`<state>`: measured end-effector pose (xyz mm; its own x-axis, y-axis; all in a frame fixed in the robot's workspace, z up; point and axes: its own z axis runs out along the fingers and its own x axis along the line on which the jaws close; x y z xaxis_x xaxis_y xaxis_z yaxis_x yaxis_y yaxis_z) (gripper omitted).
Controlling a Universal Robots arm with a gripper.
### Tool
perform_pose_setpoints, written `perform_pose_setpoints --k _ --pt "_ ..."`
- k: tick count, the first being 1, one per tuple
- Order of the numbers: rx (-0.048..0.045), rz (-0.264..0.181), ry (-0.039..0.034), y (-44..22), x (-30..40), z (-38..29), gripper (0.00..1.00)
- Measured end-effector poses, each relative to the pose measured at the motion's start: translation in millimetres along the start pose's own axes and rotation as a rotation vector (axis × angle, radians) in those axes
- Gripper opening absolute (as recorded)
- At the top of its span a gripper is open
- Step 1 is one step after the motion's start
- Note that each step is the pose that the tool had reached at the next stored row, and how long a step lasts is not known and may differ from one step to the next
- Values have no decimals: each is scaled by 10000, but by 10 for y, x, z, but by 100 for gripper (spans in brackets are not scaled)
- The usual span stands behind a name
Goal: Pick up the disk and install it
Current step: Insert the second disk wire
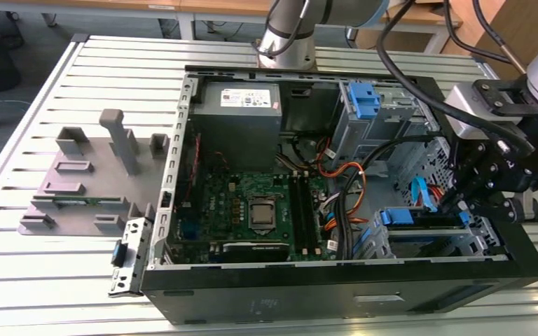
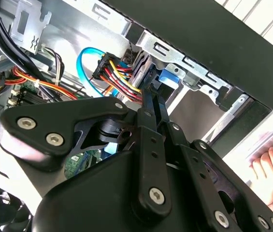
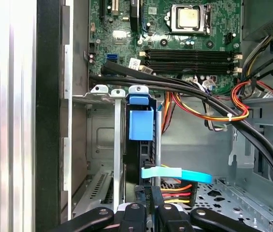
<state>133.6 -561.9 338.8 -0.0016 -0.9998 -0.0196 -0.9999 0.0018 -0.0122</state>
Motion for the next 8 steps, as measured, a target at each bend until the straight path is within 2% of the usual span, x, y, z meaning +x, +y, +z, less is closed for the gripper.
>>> perform_pose_setpoints --k 8 --pt "0 0 2 9 1 26 16"
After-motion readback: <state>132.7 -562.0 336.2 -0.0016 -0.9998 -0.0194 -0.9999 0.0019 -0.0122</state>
